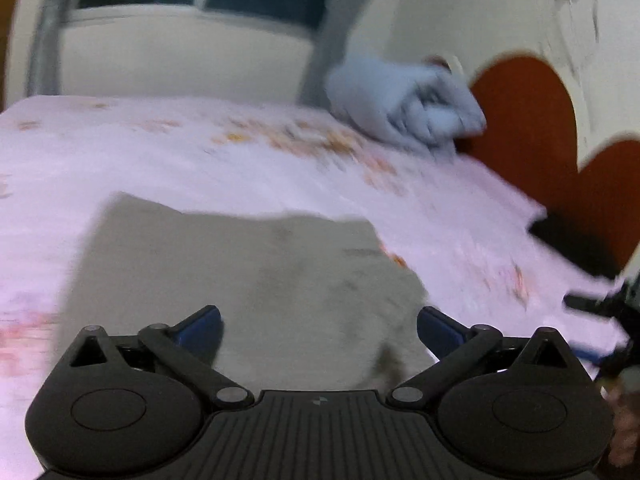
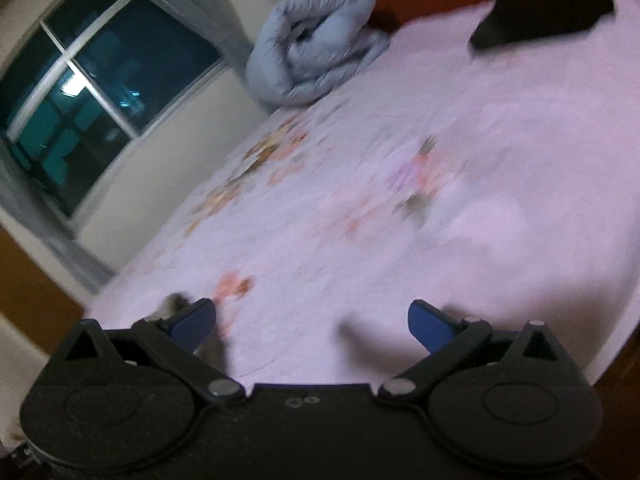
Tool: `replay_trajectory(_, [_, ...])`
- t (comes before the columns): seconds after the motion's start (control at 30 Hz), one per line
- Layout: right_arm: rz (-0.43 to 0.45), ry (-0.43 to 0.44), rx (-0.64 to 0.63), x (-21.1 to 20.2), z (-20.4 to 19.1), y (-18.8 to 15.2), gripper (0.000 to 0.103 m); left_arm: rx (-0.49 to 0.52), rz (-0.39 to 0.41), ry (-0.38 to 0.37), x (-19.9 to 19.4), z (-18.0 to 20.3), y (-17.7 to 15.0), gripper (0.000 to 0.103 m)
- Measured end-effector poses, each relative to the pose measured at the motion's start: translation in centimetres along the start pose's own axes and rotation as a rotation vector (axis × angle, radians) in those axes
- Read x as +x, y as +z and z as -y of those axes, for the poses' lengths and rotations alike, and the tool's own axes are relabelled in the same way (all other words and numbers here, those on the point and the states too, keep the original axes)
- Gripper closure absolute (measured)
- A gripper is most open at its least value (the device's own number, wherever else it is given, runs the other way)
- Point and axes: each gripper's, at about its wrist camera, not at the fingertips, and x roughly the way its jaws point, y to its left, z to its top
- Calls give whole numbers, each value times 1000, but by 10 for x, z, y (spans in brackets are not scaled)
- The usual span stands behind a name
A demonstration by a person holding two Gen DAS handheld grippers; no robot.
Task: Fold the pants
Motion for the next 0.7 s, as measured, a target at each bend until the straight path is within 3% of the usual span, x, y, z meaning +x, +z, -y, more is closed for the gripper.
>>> replay_trajectory(0.1, [-134, 201, 32, 18, -21, -18, 6, -131, 50, 85, -37, -59, 8, 0])
replay_trajectory(0.2, [-244, 304, 77, 41, -48, -38, 9, -277, 83, 197, -64, -125, 3, 0])
replay_trajectory(0.37, [-288, 222, 81, 65, -86, -56, 26, -512, 145, 265, -96, -196, -29, 0])
replay_trajectory(0.47, [-295, 183, 69, 68, -97, -58, 30, -533, 133, 279, -98, -208, -47, 0])
replay_trajectory(0.53, [-280, 174, 74, 68, -104, -58, 38, -527, 128, 315, -101, -215, -57, 0])
replay_trajectory(0.7, [-283, 156, 71, 81, -115, -56, 40, -520, 102, 344, -83, -228, -58, 0])
